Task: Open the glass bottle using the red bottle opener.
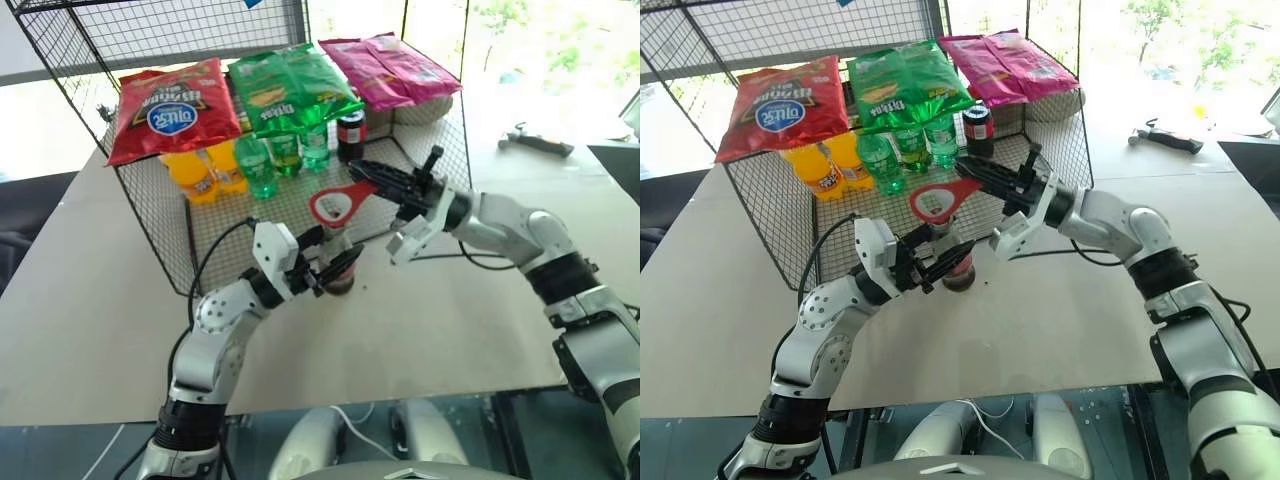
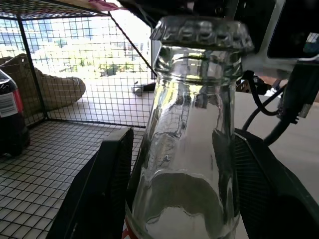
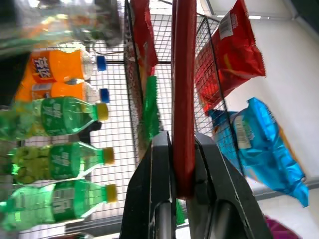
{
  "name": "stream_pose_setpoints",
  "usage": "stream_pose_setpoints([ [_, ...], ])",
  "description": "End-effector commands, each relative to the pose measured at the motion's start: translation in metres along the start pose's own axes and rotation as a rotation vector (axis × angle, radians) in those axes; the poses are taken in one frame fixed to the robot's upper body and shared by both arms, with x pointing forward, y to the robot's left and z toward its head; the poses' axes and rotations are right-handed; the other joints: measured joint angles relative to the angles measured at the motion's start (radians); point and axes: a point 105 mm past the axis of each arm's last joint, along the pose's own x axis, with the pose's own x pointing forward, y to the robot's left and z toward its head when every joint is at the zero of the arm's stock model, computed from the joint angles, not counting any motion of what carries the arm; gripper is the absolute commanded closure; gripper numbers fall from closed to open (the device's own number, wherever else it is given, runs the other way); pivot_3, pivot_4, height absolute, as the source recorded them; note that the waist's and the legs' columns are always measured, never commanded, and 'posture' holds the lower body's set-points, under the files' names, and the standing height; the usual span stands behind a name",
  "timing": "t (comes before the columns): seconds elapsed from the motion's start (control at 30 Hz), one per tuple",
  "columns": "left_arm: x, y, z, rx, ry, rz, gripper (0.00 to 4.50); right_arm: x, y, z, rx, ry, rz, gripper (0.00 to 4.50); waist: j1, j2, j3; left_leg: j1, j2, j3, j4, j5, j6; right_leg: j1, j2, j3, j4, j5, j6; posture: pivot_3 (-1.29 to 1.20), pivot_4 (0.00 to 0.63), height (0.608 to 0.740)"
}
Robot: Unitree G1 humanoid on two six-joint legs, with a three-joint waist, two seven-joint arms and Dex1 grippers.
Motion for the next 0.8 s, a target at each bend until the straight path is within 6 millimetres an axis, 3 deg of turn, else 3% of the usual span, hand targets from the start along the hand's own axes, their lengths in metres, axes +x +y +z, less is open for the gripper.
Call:
stream_pose_setpoints([
  [0.03,0.001,-0.004,0.006,0.019,-0.013,-0.015,2.19,-0.009,0.011,-0.008,0.15,0.086,-0.021,4.5,-0.001,0.0,0.0,0.0,0.0,0.0,0.0,0.0,0.0,0.0,0.0,0.0,0.0,0.0,0.0,0.0,0.15,0.735],
  [0.2,0.001,-0.004,0.006,0.02,-0.012,-0.015,2.19,-0.016,0.04,0.004,0.288,0.101,0.055,4.5,-0.003,0.0,0.0,0.001,0.0,0.0,0.0,0.0,0.0,0.0,0.0,0.002,0.0,0.0,0.0,0.0,0.15,0.735],
  [0.4,0.001,-0.004,0.005,0.019,-0.011,-0.021,2.19,-0.015,0.061,0.025,0.365,0.071,0.102,4.5,-0.001,0.0,0.0,0.001,0.0,0.0,0.0,0.0,0.0,0.001,0.0,0.001,0.0,0.0,0.0,0.0,0.15,0.735],
  [0.57,0.001,-0.004,0.005,0.019,-0.008,-0.023,2.19,-0.004,0.063,0.045,0.361,-0.015,0.112,4.5,0.0,0.0,0.0,0.001,0.0,0.0,0.0,0.0,0.0,0.001,0.0,0.0,0.001,0.0,0.0,0.0,0.15,0.735],
  [0.8,0.002,-0.004,0.004,0.016,-0.009,-0.025,2.19,0.003,0.066,0.05,0.326,-0.042,0.127,4.5,0.004,0.0,0.0,0.001,0.0,0.0,0.0,0.0,0.0,0.001,0.0,-0.002,0.001,0.0,0.0,0.0,0.15,0.735],
])
